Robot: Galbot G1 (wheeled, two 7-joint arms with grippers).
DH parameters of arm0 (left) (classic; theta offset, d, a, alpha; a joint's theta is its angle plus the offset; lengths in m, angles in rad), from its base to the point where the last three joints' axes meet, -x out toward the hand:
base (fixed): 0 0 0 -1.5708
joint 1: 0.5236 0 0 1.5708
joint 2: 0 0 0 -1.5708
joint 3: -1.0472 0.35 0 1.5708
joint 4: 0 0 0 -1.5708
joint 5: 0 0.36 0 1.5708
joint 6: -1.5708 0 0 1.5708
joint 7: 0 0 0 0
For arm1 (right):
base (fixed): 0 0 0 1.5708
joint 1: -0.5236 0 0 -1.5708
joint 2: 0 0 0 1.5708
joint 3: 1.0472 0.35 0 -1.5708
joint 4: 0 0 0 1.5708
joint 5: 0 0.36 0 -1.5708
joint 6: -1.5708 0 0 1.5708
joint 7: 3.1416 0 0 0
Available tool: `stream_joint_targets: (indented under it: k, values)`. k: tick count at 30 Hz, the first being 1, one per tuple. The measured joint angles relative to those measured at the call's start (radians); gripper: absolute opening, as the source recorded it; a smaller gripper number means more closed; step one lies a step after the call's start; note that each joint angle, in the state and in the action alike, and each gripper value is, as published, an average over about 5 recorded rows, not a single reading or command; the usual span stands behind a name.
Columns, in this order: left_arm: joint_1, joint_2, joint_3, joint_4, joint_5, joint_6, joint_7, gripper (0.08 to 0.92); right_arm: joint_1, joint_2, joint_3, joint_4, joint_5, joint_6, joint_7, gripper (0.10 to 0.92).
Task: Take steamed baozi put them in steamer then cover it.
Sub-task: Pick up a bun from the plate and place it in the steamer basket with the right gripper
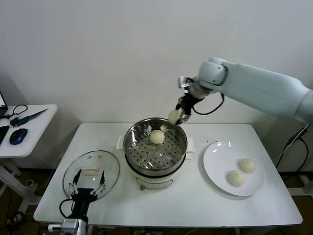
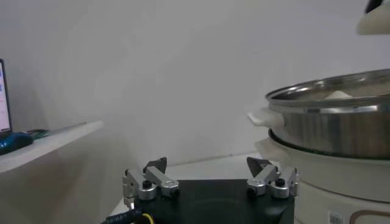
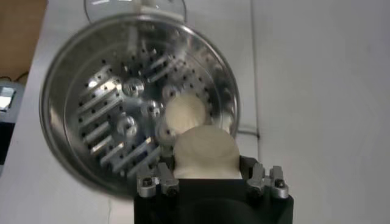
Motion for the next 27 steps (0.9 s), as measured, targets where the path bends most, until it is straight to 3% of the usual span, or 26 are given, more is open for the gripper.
stream_joint_targets:
  k: [12,27]
  values:
    - [-0.007,0.009,-0.003,0.014,-0.003,0.005,-0.004,0.823,-0.086,0.175,-0.028,-0.052,0.023,-0.017,0.028,0.679]
    - [-0.014,0.015,-0.005,0.038,-0.009,0.001,-0.007,0.823,-0.158,0.225,-0.047,-0.072,0.004,-0.025,0.046,0.708]
